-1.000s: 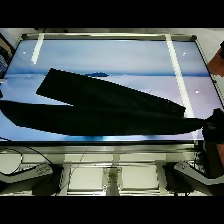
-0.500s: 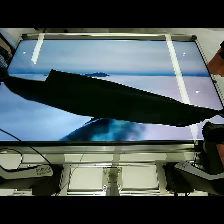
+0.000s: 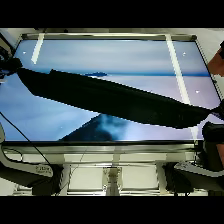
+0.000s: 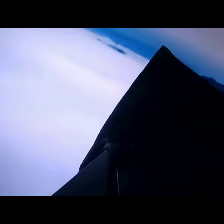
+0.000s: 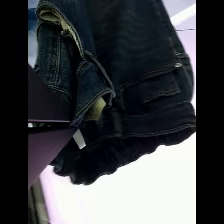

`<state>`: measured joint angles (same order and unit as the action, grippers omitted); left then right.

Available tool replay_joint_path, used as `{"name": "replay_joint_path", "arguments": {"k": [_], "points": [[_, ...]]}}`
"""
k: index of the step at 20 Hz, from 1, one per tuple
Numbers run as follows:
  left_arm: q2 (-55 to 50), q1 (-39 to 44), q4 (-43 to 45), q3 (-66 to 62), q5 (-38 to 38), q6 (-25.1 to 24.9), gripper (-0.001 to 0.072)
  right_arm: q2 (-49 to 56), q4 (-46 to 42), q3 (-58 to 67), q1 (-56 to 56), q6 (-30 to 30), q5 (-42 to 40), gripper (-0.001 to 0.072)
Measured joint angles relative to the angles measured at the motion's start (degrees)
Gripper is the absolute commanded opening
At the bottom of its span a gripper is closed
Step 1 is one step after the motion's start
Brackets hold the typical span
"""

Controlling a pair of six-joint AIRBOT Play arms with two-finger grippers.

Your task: Fold the clothes and pants, and hang the long-sleeved shirts on hangers.

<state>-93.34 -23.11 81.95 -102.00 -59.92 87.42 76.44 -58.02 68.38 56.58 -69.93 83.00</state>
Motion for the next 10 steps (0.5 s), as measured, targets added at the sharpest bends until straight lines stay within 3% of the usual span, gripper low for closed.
{"name": "replay_joint_path", "arguments": {"k": [10], "points": [[-7.96, 1.88, -4.79, -1.16, 8.31, 3.74, 0.0023, 6.49, -1.07, 0.0, -11.04, -11.06, -16.39, 0.0034]]}}
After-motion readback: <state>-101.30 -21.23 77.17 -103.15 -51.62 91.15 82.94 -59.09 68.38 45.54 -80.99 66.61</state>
